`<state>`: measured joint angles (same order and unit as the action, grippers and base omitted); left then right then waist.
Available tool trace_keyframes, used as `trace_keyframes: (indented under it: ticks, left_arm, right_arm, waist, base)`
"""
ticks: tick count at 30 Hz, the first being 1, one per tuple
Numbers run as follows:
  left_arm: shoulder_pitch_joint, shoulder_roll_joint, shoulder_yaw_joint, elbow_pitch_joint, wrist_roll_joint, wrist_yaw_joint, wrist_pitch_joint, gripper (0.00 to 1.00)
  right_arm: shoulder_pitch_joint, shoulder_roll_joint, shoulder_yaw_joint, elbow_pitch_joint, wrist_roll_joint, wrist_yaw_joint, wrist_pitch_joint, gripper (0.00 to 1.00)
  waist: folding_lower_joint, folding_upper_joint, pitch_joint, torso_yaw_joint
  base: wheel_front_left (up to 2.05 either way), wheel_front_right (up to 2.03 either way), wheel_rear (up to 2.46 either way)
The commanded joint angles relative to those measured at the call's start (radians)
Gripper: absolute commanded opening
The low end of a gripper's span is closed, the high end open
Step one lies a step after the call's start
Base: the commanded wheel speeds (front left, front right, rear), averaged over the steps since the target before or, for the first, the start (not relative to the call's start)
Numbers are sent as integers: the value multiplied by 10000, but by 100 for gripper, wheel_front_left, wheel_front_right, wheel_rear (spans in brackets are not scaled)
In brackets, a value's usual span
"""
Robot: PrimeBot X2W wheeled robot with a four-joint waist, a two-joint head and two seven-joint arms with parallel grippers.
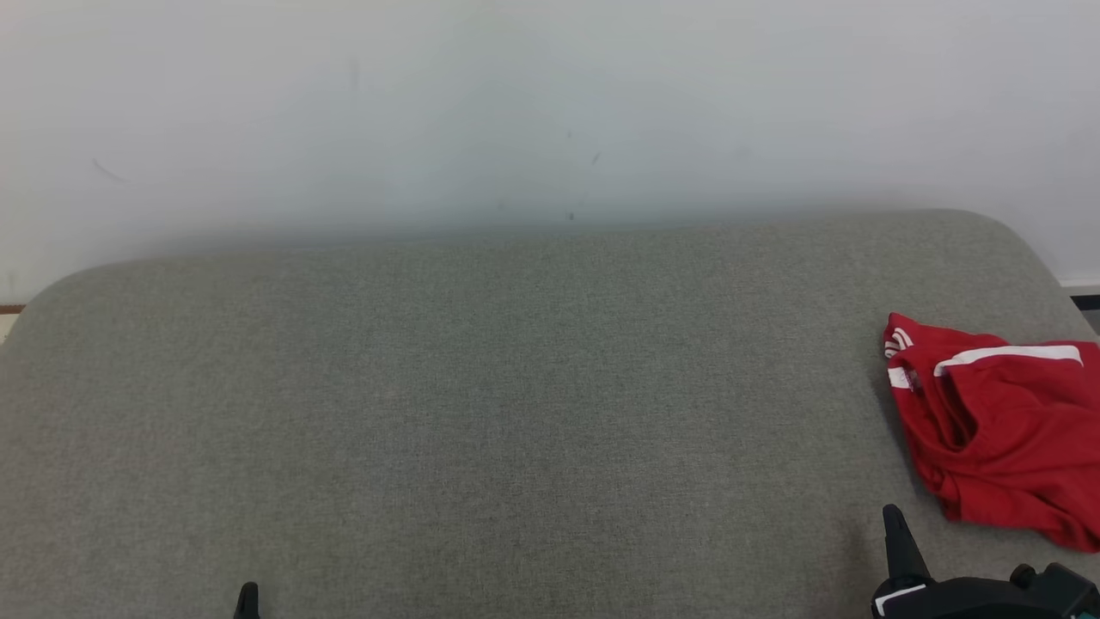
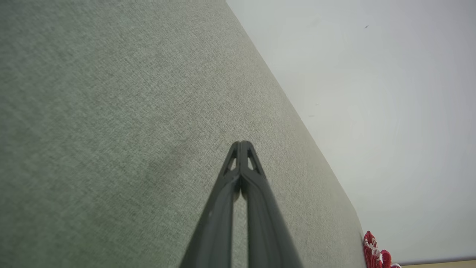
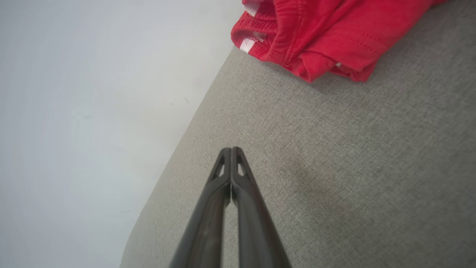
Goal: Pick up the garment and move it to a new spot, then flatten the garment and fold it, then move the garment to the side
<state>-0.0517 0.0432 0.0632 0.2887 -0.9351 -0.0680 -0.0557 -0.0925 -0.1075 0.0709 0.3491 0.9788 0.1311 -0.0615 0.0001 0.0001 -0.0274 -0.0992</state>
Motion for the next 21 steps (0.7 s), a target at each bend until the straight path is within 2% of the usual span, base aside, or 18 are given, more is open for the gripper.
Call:
trace_keyframes:
  ticks: [1,21]
  left_arm:
    - [-265,66,83,-123,-389,-48,81,0]
    - [-447,78,223,-169,-2613,-266,616,0]
  right_arm:
    - [-226,12,-121,-145,374,-2,94,0]
    - [-315,168,-697,-365,2491,0,662,0]
  waist:
    - [-1,-1,11,31]
    - [-1,-1,95,301]
  base:
    - [0,0,0]
    - [0,0,0]
